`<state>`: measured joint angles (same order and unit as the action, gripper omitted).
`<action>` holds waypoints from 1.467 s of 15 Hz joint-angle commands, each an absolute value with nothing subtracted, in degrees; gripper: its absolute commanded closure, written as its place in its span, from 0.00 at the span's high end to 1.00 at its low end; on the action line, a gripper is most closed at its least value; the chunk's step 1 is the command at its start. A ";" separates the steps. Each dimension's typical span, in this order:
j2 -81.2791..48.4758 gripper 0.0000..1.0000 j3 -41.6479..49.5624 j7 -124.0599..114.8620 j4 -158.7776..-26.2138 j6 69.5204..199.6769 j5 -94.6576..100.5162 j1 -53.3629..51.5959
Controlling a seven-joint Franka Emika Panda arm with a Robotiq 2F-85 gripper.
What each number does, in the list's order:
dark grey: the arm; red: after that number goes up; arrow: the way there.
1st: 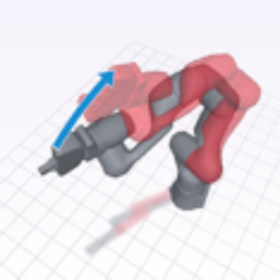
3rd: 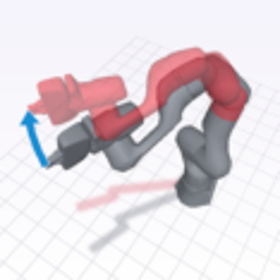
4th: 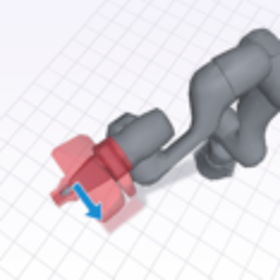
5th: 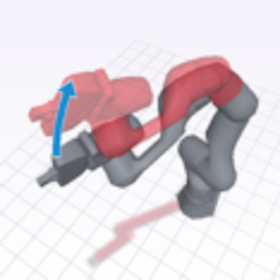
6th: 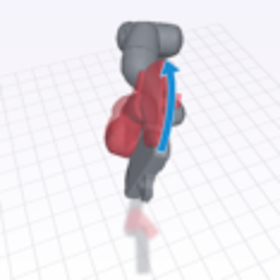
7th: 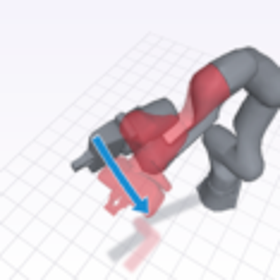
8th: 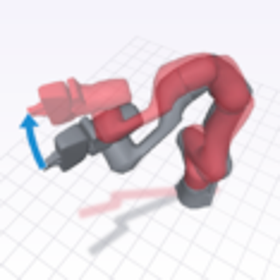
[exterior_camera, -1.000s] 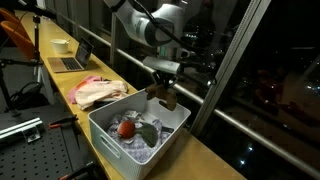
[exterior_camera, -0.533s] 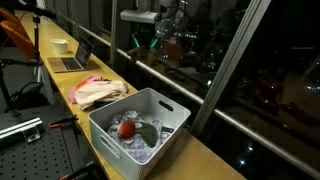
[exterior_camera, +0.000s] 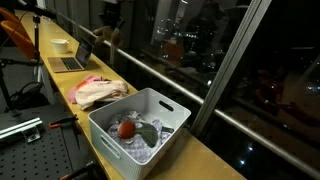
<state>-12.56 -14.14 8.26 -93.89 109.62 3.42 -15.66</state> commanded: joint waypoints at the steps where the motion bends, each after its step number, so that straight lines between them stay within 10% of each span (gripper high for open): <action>1: -11.92 0.03 -15.56 9.13 -98.30 112.84 0.80 -16.37; 2: -11.62 0.03 -15.95 8.91 -100.45 114.13 0.24 -16.66; 3: -11.00 0.36 -16.18 8.78 -102.76 115.49 -0.21 -16.82; 12: -0.18 0.95 -12.84 15.20 -127.41 130.62 -4.87 -10.77; 22: 0.77 1.00 1.13 25.87 -138.04 145.86 1.79 1.22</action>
